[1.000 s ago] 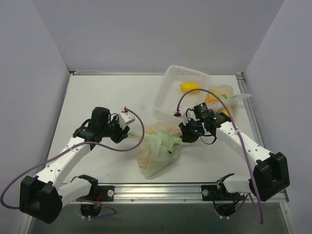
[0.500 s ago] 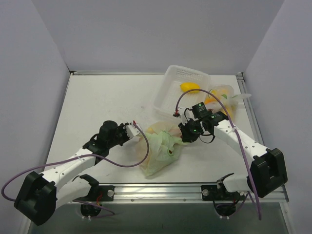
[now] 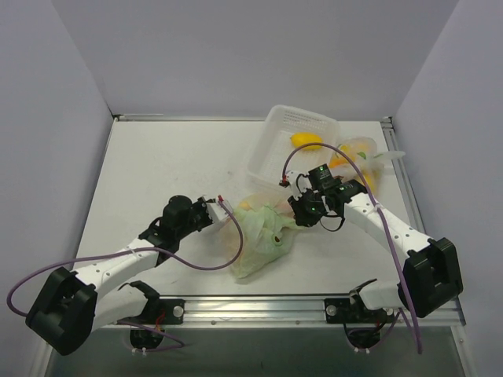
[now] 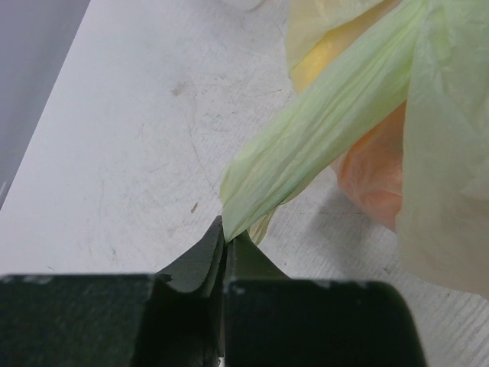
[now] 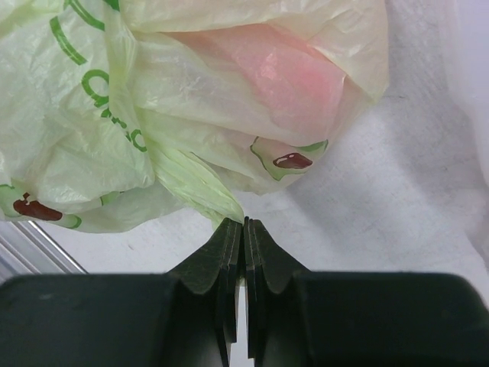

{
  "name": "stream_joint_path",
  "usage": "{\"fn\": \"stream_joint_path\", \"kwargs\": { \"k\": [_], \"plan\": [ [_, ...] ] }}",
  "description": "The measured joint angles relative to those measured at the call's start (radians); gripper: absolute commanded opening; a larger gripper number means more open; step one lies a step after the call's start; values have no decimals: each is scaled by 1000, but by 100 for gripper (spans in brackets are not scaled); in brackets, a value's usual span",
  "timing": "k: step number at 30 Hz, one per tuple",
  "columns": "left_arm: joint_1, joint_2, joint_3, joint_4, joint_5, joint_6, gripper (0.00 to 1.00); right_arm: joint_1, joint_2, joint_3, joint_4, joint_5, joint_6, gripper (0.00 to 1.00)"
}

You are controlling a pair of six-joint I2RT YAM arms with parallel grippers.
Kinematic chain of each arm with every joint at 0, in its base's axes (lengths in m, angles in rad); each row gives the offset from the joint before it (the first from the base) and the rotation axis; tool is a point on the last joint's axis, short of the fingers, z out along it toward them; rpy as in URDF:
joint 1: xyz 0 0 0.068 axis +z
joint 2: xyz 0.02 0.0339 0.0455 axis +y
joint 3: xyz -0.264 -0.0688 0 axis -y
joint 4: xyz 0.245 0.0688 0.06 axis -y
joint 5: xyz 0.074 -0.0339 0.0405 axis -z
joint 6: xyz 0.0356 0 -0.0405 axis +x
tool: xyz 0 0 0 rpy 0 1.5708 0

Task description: Place the fake fruits into the plastic bag and tie a complex knot

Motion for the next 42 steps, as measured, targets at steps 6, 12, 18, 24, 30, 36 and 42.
{"fn": "stream_joint_path", "kwargs": {
  "k": [6,12,18,24,30,36,42],
  "plan": [
    [-18,31,12,-13,-33,-9,0,27,-3,-6,42,93,-1,0],
    [-16,34,77,-177,-35,-61,0,111,-69,-87,126,254,-59,0],
    [-12,-6,78,-276,-27,-110,0,169,-103,-172,229,373,-124,0],
    [65,1,74,-288,14,-101,0,185,-112,-231,323,397,-163,0],
    [182,34,74,-290,96,-53,0,185,-156,-269,376,373,-176,0],
    [242,27,75,-303,193,5,0,128,-222,-314,385,304,-195,0],
    [287,-2,75,-334,271,46,0,70,-291,-352,378,239,-217,0]
  ]
}}
